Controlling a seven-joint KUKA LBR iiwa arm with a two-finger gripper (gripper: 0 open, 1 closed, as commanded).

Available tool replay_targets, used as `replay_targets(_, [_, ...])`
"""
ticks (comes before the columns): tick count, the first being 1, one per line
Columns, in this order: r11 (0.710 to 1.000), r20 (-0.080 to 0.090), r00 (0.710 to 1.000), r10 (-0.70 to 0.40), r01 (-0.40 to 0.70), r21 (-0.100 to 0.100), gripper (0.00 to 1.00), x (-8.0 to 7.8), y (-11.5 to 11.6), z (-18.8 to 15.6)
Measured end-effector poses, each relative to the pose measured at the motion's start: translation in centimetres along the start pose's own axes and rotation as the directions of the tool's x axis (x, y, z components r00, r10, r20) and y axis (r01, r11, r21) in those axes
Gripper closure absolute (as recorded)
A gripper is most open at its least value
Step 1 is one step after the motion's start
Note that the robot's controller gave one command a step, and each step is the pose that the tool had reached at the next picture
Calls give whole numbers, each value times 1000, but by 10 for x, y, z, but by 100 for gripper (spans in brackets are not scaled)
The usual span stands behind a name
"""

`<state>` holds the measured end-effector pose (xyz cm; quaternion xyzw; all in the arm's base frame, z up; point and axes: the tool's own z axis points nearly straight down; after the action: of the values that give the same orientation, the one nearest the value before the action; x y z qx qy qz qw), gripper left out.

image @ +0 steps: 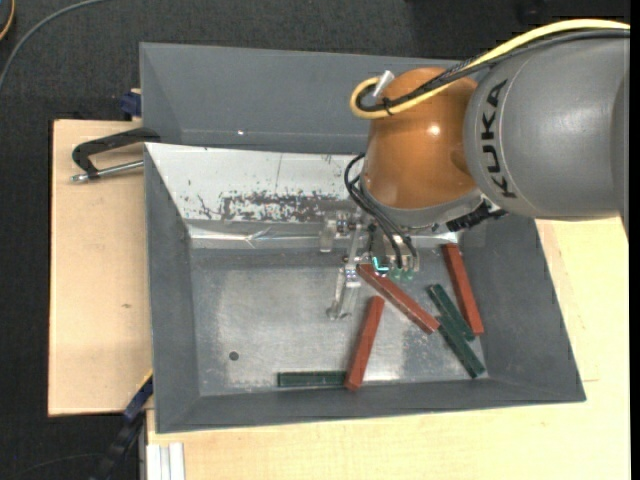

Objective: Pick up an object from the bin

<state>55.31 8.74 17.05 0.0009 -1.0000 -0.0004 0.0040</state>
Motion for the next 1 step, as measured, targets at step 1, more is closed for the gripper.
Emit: replay_targets(1, [951,14,951,-309,309,2,0,-4,17,-4])
